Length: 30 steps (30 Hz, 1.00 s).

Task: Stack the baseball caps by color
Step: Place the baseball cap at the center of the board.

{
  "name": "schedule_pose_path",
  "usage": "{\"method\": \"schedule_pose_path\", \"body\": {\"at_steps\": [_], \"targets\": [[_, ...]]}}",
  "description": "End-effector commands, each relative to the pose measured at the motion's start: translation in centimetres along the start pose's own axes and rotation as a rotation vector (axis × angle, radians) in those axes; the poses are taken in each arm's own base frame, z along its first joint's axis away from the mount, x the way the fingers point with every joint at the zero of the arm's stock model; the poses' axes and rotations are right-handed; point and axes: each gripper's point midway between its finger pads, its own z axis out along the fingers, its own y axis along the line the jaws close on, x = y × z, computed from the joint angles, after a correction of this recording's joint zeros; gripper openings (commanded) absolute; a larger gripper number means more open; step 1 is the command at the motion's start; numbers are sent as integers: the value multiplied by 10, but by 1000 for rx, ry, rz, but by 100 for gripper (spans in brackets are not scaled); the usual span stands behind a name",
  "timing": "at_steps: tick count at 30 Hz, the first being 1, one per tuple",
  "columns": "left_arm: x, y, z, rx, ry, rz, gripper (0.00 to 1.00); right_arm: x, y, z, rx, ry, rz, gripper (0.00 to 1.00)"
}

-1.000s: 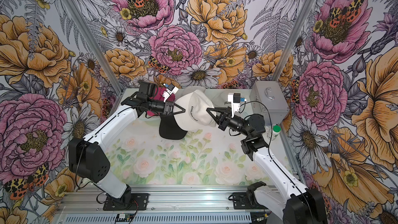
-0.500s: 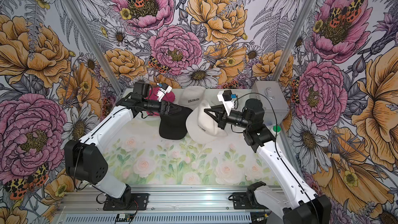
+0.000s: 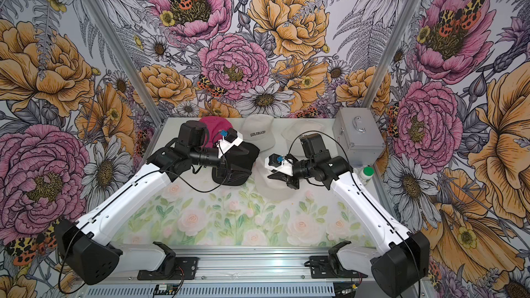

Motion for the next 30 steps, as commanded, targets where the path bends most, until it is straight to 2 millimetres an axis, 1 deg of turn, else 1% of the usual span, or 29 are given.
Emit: {"method": "schedule_pose_path", "body": {"at_steps": [1,5,8,11,13,15,19,21,22,23,24,26,28,30], "targets": [[17,-18,11,27,67,158,99,-1,13,-3,-47,67,-155,0],[31,-9,24,-18,145,161,99,-8,27,-1,-88,57,-217,0],[35,-5,30,1,164,151,99,-15,37,-2,-113,24,-248,0],[41,-17,35,90,189,145,98,-20,44,-3,-128,-2,-276,0],[48,-23,39,128,209,150,88,-22,46,-3,-130,-7,-285,0],[54,-27,43,147,229,154,74,-23,46,-3,-130,-5,-287,0],[62,-19,49,125,270,143,72,-23,45,-2,-132,-2,-288,0],[63,-17,51,128,276,140,66,-22,45,0,-136,0,-286,0],[63,-17,52,130,277,140,65,-22,44,0,-136,1,-284,0],[63,-16,53,135,277,142,59,-22,44,1,-138,2,-282,0],[63,-17,53,142,275,143,55,-21,44,0,-137,2,-281,0],[63,-16,53,158,267,140,40,-20,45,1,-141,6,-279,0],[61,-17,49,183,241,134,27,-19,45,1,-141,14,-277,0],[59,-19,45,203,215,125,18,-17,43,1,-136,26,-275,0]]}}
